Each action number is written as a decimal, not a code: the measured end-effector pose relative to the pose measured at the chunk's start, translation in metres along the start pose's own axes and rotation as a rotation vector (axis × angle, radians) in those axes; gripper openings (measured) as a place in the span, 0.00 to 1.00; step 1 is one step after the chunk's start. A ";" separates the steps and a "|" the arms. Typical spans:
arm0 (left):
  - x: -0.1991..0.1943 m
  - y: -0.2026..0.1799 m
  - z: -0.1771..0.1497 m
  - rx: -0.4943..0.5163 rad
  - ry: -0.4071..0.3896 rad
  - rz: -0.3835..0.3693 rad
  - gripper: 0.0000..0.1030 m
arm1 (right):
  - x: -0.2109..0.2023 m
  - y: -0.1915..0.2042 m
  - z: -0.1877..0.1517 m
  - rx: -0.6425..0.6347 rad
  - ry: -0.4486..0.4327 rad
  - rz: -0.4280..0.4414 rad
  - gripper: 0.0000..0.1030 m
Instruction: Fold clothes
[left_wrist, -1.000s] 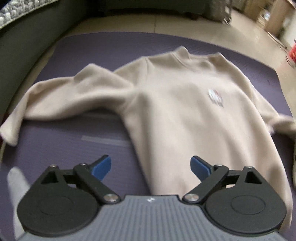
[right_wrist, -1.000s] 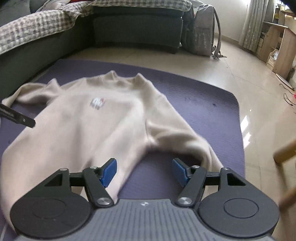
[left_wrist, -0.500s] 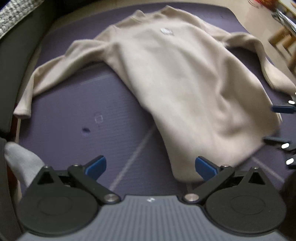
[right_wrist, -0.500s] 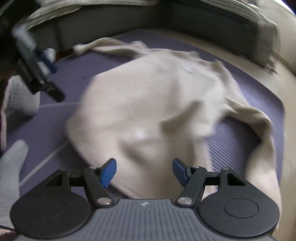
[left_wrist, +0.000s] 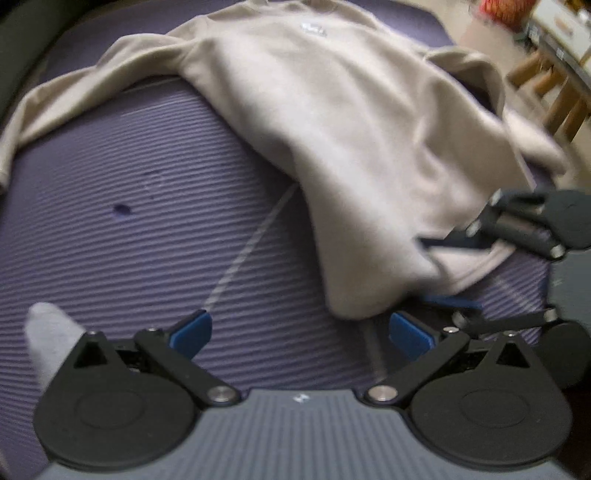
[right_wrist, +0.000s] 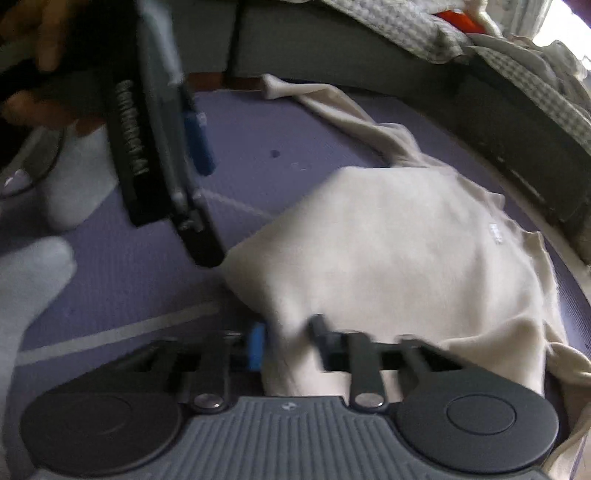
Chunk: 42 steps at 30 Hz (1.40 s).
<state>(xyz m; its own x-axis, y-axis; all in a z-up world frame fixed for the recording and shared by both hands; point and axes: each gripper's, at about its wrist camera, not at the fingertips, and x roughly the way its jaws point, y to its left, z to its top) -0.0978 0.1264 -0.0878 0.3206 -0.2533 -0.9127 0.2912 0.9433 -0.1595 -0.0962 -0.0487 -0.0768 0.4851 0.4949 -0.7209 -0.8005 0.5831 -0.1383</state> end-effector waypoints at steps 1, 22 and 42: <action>-0.001 -0.001 0.000 0.006 -0.008 -0.001 1.00 | -0.007 -0.013 0.002 0.069 -0.031 -0.005 0.16; 0.036 -0.104 0.032 0.368 -0.155 0.131 0.98 | -0.073 -0.163 -0.040 0.919 -0.380 0.020 0.09; -0.023 -0.070 0.064 -0.129 -0.302 0.303 0.04 | -0.078 -0.159 -0.043 0.738 -0.304 -0.063 0.54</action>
<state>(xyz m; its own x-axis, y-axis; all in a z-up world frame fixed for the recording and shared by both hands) -0.0674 0.0524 -0.0317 0.6287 0.0059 -0.7776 0.0343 0.9988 0.0352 -0.0220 -0.2077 -0.0276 0.6811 0.5388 -0.4957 -0.3807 0.8390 0.3887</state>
